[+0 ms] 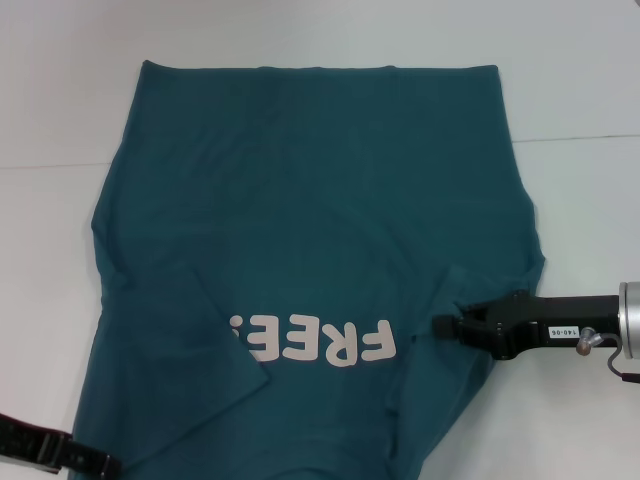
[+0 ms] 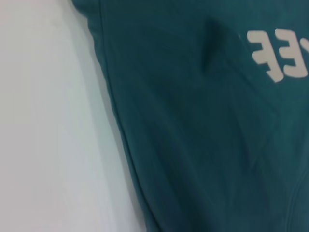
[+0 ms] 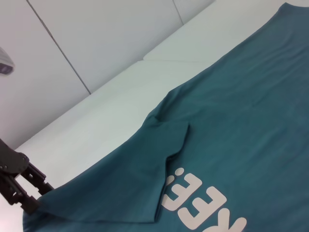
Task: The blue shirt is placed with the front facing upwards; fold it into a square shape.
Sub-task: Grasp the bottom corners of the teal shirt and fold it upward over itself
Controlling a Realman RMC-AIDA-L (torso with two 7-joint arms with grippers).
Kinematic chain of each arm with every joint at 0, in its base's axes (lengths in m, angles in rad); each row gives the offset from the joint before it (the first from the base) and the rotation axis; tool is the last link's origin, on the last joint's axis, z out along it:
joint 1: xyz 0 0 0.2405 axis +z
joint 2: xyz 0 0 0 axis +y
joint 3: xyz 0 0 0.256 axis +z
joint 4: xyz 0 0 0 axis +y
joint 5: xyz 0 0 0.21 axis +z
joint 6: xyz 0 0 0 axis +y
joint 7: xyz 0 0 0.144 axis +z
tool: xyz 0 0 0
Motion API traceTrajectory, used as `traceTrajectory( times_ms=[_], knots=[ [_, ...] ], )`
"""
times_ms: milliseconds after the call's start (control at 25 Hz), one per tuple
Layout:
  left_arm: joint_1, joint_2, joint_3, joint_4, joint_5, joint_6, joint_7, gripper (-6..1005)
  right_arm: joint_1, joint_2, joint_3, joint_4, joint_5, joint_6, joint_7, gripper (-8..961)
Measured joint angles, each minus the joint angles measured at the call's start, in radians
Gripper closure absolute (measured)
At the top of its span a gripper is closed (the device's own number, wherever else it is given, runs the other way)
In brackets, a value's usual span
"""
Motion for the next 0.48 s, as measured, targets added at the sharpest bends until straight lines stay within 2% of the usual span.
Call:
traceTrajectory(
  times_ms=[480],
  knots=[
    [-0.018, 0.003, 0.007, 0.058, 0.011, -0.04, -0.008, 148, 0.007, -0.001, 0.0, 0.0, 0.0, 0.0, 0.0, 916]
  ],
)
